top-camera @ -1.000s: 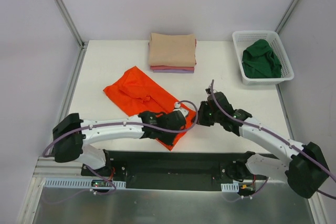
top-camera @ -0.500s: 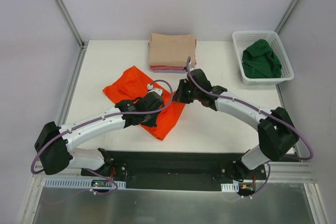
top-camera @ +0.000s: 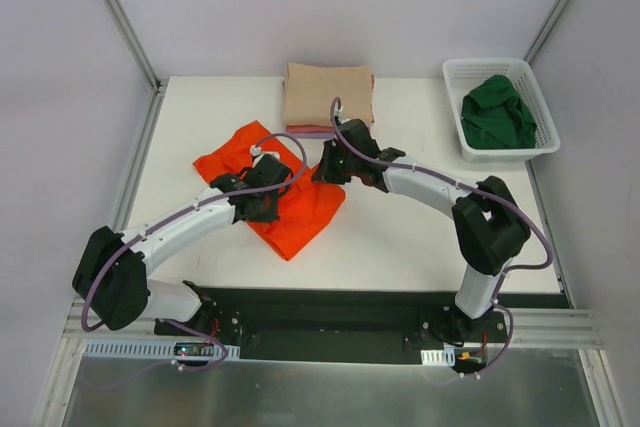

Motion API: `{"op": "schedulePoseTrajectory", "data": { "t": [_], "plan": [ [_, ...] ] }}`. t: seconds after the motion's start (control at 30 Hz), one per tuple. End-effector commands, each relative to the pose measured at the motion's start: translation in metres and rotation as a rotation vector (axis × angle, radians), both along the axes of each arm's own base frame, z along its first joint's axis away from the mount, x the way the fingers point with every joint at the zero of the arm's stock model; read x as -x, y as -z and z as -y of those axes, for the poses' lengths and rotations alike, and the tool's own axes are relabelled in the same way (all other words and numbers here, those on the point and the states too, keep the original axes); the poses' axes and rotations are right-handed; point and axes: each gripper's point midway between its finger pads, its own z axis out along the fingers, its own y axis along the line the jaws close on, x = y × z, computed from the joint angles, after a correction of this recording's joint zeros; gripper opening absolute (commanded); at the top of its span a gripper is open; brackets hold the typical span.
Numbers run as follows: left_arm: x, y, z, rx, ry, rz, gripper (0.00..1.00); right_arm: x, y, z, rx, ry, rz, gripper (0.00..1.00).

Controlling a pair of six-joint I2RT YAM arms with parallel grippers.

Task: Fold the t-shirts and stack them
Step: Fold the folded rectangular tshirt in 1/3 of the way

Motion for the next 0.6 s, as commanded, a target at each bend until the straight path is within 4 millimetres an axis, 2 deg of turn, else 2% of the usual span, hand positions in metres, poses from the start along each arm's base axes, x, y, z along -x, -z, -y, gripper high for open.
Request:
{"op": "schedulePoseTrajectory", "data": {
  "t": [0.0,0.13,0.27,0.37,0.57],
  "plan": [
    [-0.014,-0.003,-0.014,-0.059,-0.029,0.010,0.00,-0.024,-0.023,-0.018,-0.048,-0.008,0.092,0.00],
    [-0.018,-0.015,-0.008,-0.030,-0.008,0.032,0.00,-0.025,-0.029,-0.022,-0.063,-0.017,0.104,0.00],
    [-0.008,-0.028,0.005,0.069,0.042,0.029,0.00,-0.019,-0.041,-0.009,-0.052,-0.003,0.143,0.00],
    [-0.007,-0.037,0.000,0.076,0.029,0.068,0.00,-0.015,-0.051,0.004,-0.025,0.009,0.168,0.00],
    [-0.010,-0.051,-0.008,0.080,0.002,0.130,0.00,-0.012,-0.062,-0.003,-0.057,-0.019,0.165,0.00]
  ]
}}
